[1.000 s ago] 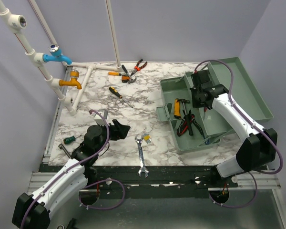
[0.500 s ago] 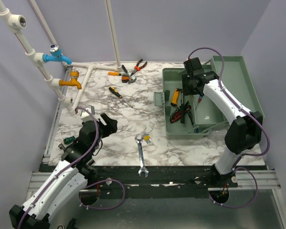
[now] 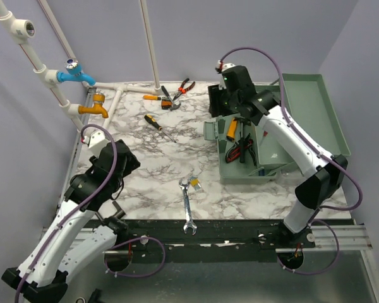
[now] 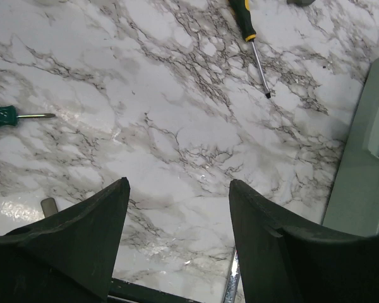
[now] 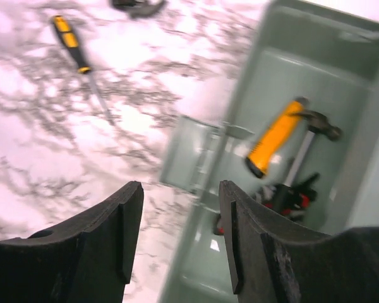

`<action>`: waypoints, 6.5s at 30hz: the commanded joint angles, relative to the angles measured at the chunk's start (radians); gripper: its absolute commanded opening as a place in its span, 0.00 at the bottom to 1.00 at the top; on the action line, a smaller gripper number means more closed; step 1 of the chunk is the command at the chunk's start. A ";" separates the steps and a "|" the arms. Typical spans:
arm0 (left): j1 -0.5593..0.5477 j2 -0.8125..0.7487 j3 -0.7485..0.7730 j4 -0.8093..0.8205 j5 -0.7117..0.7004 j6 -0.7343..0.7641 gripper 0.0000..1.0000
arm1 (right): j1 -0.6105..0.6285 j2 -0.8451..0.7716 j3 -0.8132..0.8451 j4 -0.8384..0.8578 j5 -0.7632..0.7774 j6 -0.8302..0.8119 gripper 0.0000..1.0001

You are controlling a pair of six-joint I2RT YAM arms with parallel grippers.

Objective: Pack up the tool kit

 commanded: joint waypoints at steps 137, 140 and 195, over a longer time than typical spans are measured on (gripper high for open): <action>-0.374 1.185 0.696 0.201 0.207 0.077 0.67 | -0.556 -0.576 -0.410 0.405 0.118 -0.085 0.90; -0.374 1.226 0.709 0.182 0.207 0.052 0.60 | -0.557 -0.584 -0.433 0.425 0.124 -0.084 0.90; -0.038 0.782 0.104 0.495 0.256 0.235 0.08 | -0.956 -0.271 -0.817 0.609 -0.507 0.271 0.89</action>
